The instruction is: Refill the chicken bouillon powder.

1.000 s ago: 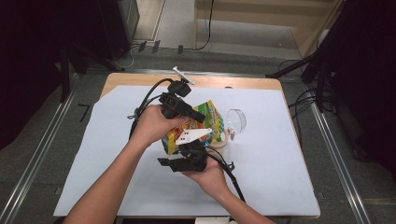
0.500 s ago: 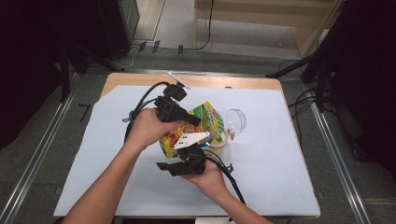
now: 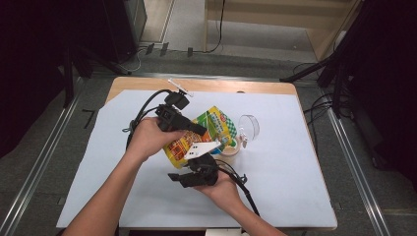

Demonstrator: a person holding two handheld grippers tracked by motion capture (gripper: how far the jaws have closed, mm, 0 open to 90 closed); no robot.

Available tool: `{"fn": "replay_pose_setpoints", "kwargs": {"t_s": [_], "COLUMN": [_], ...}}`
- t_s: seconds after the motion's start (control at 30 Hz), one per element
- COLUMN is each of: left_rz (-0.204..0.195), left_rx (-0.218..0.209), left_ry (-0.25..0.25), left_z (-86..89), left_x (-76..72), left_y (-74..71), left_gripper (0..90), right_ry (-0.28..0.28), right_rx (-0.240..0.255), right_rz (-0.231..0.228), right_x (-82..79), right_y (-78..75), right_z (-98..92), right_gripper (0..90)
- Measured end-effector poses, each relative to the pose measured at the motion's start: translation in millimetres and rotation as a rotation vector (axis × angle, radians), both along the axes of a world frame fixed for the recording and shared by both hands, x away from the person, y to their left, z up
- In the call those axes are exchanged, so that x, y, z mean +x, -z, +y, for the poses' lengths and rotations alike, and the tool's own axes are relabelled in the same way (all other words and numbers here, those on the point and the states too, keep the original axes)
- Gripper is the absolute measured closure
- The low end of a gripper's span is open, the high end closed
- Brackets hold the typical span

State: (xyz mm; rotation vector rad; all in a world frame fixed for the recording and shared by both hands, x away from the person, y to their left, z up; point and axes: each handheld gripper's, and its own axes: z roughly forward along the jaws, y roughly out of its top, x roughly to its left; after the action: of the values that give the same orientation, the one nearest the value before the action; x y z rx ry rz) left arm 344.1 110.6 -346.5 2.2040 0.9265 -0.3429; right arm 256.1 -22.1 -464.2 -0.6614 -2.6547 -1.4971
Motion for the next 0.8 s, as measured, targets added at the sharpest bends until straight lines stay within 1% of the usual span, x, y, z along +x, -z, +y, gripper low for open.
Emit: {"fn": "replay_pose_setpoints", "kwargs": {"t_s": [0.03,0.13,0.3,0.33,0.47,0.53,0.57,0.6,0.7,0.77,0.8], "left_rz": [0.002,0.004,0.003,0.0,-0.01,-0.011,-0.008,-0.009,-0.01,-0.009,-0.01], "left_rx": [-0.002,0.0,-0.014,-0.012,-0.004,-0.015,-0.02,-0.02,-0.028,-0.032,-0.03], "left_ry": [-0.004,-0.009,-0.024,-0.028,-0.03,-0.032,-0.036,-0.033,-0.037,-0.04,-0.038], "left_z": [1.0,4.7,10.3,10.8,13.8,16.0,16.8,17.9,21.7,24.1,25.4], "left_x": [-0.5,-1.6,-3.8,-4.2,-5.2,-5.6,-5.6,-5.1,-4.7,-5.1,-5.6], "left_y": [1.0,3.1,6.4,7.0,8.2,8.6,8.8,8.8,8.0,8.1,8.4], "left_gripper": [89.7,89.6,89.5,89.5,89.3,89.3,89.2,89.2,89.1,89.1,89.1], "right_ry": [-0.003,-0.013,-0.019,-0.015,-0.008,-0.001,0.001,0.005,0.02,0.025,0.032], "right_rx": [-0.004,-0.008,-0.021,-0.022,-0.027,-0.034,-0.034,-0.034,-0.034,-0.029,-0.029], "right_rz": [0.007,-0.012,-0.019,-0.012,-0.008,-0.017,-0.015,-0.015,-0.035,-0.032,-0.037], "right_x": [-1.3,-2.6,-3.8,-4.1,-4.0,-3.8,-4.0,-3.9,-4.0,-4.4,-4.6], "right_y": [0.6,2.7,3.9,4.3,6.1,7.2,7.6,7.9,8.6,9.0,9.2], "right_z": [0.4,1.8,2.3,2.0,0.3,-0.4,-1.0,-1.6,-2.9,-3.5,-3.8], "right_gripper": [47.7,46.8,46.5,46.6,46.5,46.0,45.9,45.9,45.9,45.9,45.7]}}
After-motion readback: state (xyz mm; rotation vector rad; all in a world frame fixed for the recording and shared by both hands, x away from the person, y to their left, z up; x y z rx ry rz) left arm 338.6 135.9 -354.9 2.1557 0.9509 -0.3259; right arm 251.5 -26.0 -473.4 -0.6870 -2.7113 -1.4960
